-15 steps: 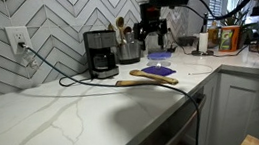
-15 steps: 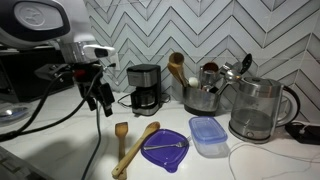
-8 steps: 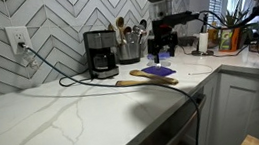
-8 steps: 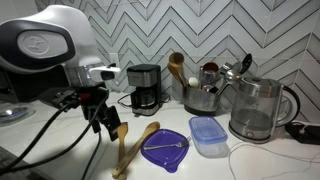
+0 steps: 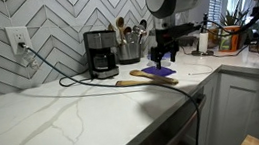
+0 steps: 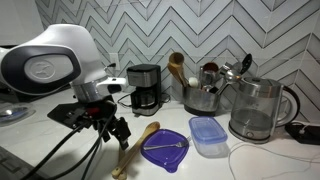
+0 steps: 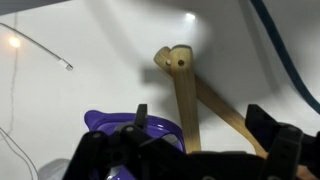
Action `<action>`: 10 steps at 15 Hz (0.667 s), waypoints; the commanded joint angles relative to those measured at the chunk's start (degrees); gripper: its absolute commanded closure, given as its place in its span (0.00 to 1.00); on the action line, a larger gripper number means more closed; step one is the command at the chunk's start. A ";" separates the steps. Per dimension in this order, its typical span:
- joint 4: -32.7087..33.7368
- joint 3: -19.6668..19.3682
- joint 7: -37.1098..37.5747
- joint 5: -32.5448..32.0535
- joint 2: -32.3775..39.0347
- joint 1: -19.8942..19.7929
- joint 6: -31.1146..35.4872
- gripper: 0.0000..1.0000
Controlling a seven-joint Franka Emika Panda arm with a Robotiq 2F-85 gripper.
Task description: Move the wooden fork to the left
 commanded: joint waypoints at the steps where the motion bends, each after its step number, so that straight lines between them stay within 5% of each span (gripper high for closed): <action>1: 0.18 0.15 -0.03 0.06 -0.04 -0.02 -0.14 0.00; 10: 0.14 -1.46 -4.58 3.60 3.80 1.35 3.64 0.00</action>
